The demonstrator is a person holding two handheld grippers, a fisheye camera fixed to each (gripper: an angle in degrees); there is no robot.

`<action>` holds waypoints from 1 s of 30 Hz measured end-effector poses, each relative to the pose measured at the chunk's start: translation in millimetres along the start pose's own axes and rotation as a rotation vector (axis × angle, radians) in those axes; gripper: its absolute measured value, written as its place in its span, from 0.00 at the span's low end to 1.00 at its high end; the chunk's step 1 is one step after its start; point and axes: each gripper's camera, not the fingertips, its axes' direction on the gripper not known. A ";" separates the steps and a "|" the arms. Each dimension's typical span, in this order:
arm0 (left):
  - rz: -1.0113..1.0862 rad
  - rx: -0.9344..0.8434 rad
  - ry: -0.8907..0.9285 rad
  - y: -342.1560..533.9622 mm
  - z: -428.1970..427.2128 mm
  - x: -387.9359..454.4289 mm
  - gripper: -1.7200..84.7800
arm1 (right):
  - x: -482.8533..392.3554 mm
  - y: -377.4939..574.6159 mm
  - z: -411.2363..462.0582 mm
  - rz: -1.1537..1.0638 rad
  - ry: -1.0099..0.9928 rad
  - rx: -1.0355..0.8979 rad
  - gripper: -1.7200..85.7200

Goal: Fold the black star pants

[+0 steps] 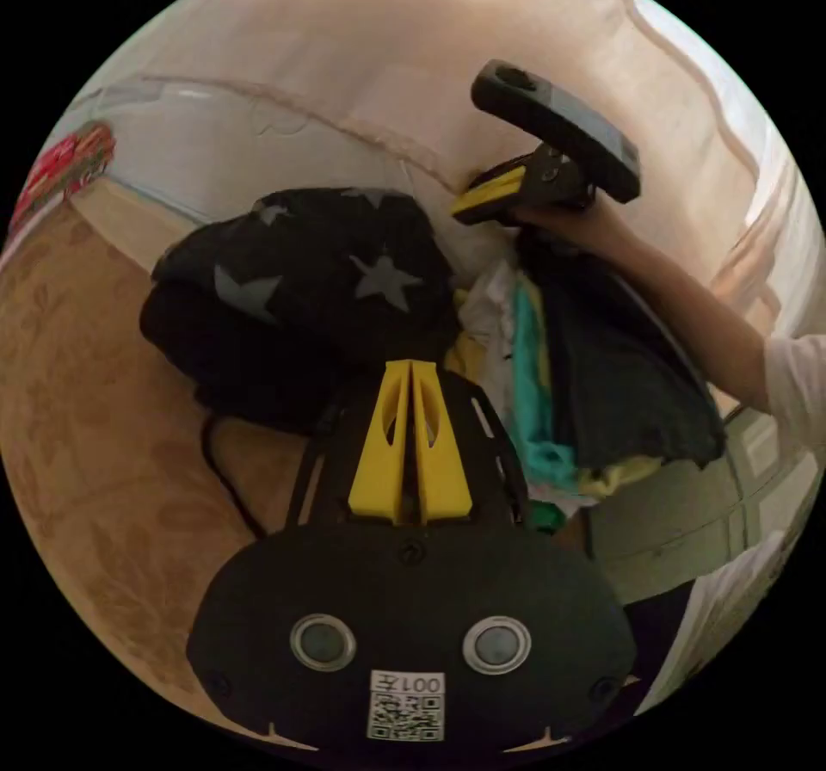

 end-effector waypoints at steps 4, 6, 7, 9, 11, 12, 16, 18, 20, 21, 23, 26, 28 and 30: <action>-0.067 -0.018 0.047 118.9 -35.4 6.4 0.01 | -54.6 -8.9 -40.9 -0.012 0.038 0.170 0.02; -0.079 -0.080 0.002 208.0 -67.4 19.1 0.01 | -80.8 -26.4 -38.5 -0.027 0.010 0.140 0.02; -0.088 -0.100 -0.011 231.5 -76.4 22.1 0.01 | -98.0 -39.0 -28.5 -0.041 0.004 0.067 0.02; -0.163 -0.194 -0.065 330.5 -114.8 31.4 0.01 | -123.7 -52.4 -5.8 -0.053 -0.004 -0.095 0.02; -0.263 -0.250 -0.109 408.9 -146.9 36.5 0.01 | -147.6 -55.2 1.2 -0.054 -0.027 -0.157 0.02; -0.344 -0.278 -0.144 462.2 -169.5 40.0 0.01 | -161.1 -55.9 -8.7 -0.026 0.000 -0.157 0.02; -0.621 -0.278 -0.247 622.2 -236.9 56.8 0.01 | -210.3 -45.0 -87.3 0.097 0.112 0.006 0.02; -0.765 -0.226 -0.311 720.1 -274.1 73.2 0.01 | -241.0 -32.8 -133.3 0.133 0.121 0.137 0.02; -0.851 -0.203 -0.364 788.9 -296.9 83.8 0.01 | -280.8 -17.2 -184.0 0.154 0.099 0.298 0.02; -0.910 -0.183 -0.393 833.0 -312.0 89.3 0.01 | -311.4 -6.3 -218.2 0.166 0.046 0.408 0.02; -0.980 -0.099 -0.398 897.0 -336.9 97.0 0.01 | -364.1 9.4 -267.6 0.141 -0.107 0.564 0.02; -0.999 0.018 -0.385 996.1 -383.3 111.8 0.01 | -468.6 31.3 -342.6 -0.050 -0.405 0.762 0.03; -1.000 0.004 -0.447 1049.4 -415.5 125.4 0.01 | -553.5 45.5 -399.9 -0.154 -0.561 0.823 0.03; -0.975 -0.012 -0.529 1116.0 -464.4 150.5 0.01 | -610.1 56.4 -442.8 -0.255 -0.654 0.867 0.03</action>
